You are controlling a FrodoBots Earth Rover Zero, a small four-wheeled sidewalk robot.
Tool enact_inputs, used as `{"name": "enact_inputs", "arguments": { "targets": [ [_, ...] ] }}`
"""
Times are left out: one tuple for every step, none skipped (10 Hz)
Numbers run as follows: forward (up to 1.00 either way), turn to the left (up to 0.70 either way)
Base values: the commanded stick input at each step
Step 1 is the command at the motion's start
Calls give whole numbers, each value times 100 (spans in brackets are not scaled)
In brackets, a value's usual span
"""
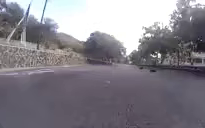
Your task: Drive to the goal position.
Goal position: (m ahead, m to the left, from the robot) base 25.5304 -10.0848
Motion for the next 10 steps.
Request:
{"name": "enact_inputs", "arguments": {
  "targets": [
    [70, 0],
    [70, 0],
    [70, 0],
    [70, 0],
    [70, 0],
    [70, 0],
    [70, 0],
    [70, 0],
    [70, 0],
    [70, 0]
  ]
}}
